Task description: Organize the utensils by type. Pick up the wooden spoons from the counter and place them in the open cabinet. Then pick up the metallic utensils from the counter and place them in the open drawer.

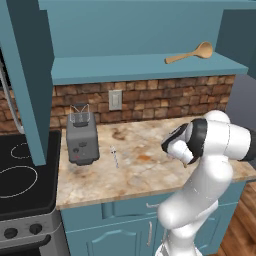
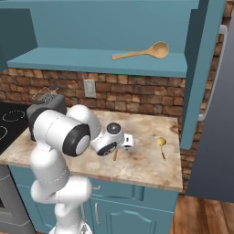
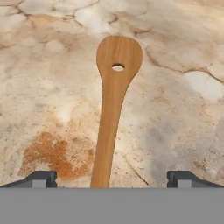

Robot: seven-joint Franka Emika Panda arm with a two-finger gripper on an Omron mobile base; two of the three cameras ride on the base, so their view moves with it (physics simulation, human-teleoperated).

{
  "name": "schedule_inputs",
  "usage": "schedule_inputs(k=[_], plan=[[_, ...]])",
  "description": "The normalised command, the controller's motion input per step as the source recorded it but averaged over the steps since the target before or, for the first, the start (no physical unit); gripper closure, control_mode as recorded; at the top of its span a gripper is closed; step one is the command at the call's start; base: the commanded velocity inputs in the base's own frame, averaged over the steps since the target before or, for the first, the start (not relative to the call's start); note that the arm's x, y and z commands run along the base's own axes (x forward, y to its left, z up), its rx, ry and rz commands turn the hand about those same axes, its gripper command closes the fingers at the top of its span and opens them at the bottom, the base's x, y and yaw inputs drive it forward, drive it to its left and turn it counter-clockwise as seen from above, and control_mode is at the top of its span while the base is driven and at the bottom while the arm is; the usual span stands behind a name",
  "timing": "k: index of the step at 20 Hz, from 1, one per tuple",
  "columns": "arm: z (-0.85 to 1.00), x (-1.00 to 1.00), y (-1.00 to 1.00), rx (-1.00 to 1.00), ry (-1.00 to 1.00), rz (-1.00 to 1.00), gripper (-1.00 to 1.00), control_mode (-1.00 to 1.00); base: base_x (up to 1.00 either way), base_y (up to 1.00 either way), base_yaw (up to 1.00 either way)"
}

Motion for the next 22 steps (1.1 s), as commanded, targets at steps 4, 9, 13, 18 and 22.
schedule_inputs(k=[4, 9, 13, 18, 22], plan=[[-0.39, 0.11, 0.00, 0.00, 0.00, 0.00, -1.00, -1.00, 0.00, 0.00, 0.00], [-0.44, 0.08, 0.00, 0.01, 0.00, 0.00, -1.00, -1.00, 0.00, 0.00, 0.00], [-0.59, 0.01, 0.00, 0.03, 0.00, 0.00, 1.00, -1.00, 0.00, 0.00, 0.00], [-0.63, 0.00, 0.00, 0.03, 0.00, 0.00, 1.00, -1.00, 0.00, 0.00, 0.00], [-0.61, 0.00, 0.00, 0.00, 0.00, 0.00, 1.00, -1.00, 0.00, 0.00, 0.00]])
